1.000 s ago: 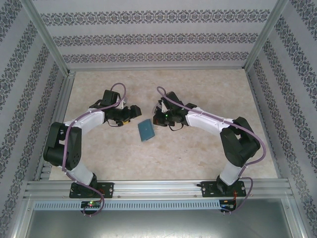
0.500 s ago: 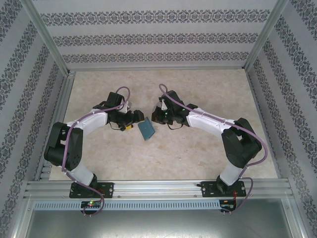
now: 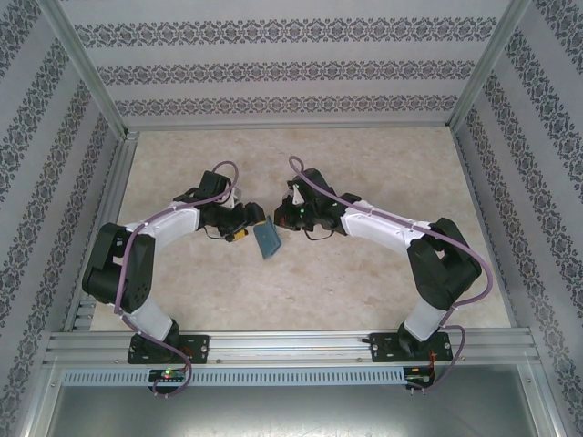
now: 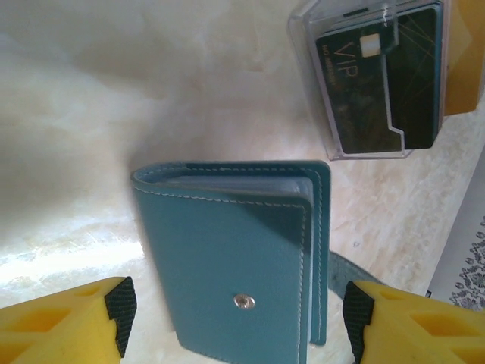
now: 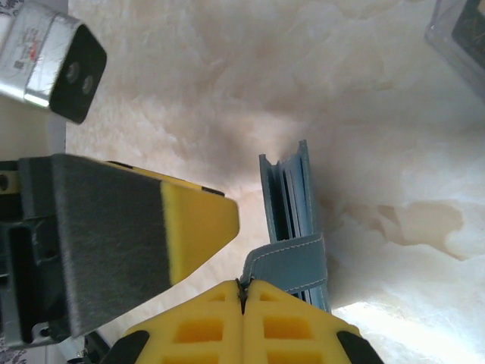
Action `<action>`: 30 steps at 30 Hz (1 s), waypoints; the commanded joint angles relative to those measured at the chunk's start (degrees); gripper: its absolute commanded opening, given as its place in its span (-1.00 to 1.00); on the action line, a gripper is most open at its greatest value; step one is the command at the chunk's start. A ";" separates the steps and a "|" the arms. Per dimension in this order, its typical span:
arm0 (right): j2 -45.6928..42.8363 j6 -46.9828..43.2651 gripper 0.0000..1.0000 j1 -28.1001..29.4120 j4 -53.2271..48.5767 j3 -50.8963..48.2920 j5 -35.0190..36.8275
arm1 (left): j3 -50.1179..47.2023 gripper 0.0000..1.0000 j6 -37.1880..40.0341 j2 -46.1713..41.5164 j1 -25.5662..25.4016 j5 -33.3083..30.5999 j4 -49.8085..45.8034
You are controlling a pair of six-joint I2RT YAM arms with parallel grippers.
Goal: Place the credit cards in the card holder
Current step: Open the card holder at the center of the table.
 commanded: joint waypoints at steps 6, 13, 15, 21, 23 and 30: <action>-0.90 0.71 -1.00 1.23 1.95 -0.28 -0.62 | -0.56 0.51 -0.87 1.74 -0.91 -0.96 2.07; -1.45 0.73 -1.00 1.38 2.16 -0.63 -0.50 | -1.30 0.56 -0.86 2.51 -1.06 -1.43 2.69; -1.25 0.58 -1.00 1.47 1.85 -0.20 -0.84 | -0.99 0.56 -0.98 2.62 -1.13 -1.49 2.85; -1.69 0.75 -1.00 1.91 2.10 -0.88 0.00 | -0.07 0.27 -0.18 2.82 -1.24 -1.41 1.81; -1.82 0.62 -1.00 1.94 1.98 -1.04 0.21 | 0.02 0.10 0.01 2.88 -1.27 -1.23 1.72; -2.93 0.67 -1.00 1.45 1.67 -3.04 1.67 | 0.77 -0.45 1.04 2.37 -1.32 -1.78 0.46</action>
